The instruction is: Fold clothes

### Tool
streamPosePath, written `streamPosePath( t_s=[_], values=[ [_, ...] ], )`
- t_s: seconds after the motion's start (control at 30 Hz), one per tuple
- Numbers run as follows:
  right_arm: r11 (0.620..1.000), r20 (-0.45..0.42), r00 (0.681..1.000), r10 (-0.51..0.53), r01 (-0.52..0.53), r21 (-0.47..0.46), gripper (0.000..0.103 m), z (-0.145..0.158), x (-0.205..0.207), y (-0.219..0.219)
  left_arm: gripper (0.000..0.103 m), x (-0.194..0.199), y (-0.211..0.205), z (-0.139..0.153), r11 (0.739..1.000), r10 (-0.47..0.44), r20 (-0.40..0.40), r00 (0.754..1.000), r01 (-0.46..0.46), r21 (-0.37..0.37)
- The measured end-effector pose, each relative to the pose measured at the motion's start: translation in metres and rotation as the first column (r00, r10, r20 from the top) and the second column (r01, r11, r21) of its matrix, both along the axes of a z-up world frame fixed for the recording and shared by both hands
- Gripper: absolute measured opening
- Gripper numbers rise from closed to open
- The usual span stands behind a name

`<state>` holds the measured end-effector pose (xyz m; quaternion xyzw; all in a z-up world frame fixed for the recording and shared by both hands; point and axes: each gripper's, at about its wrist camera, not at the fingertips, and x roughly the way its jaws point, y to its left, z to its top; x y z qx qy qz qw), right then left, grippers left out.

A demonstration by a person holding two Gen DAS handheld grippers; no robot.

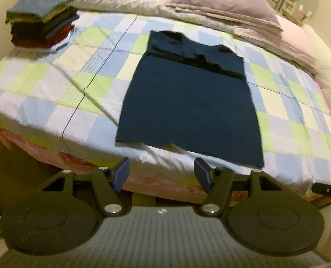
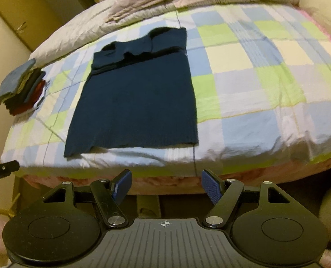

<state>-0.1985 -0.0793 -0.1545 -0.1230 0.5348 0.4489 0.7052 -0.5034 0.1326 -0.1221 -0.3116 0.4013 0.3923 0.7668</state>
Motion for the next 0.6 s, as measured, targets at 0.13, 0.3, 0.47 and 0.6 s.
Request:
streamPosePath(
  t_s=[0.13, 0.3, 0.47, 0.6],
  values=[
    [0.999, -0.068, 0.997, -0.040, 0.040, -0.002, 0.072, -0.021, 0.018, 0.027, 0.058, -0.002, 0.047, -0.023, 0.999, 0.017, 0.014, 1.000, -0.017, -0.039],
    [0.993, -0.149, 0.984, -0.096, 0.105, 0.051, 0.072, -0.058, 0.055, 0.055, 0.058, 0.006, 0.112, -0.063, 0.993, 0.004, 0.106, 0.994, 0.008, -0.115],
    [0.977, -0.243, 0.957, -0.159, 0.187, 0.098, 0.072, -0.107, 0.098, 0.066, 0.058, 0.020, 0.182, -0.122, 0.985, 0.030, 0.202, 0.979, 0.006, -0.175],
    [0.958, -0.318, 0.926, -0.203, 0.255, 0.130, 0.072, -0.147, 0.133, 0.075, 0.056, 0.027, 0.224, -0.170, 0.980, 0.057, 0.220, 0.974, -0.012, -0.199]
  ],
)
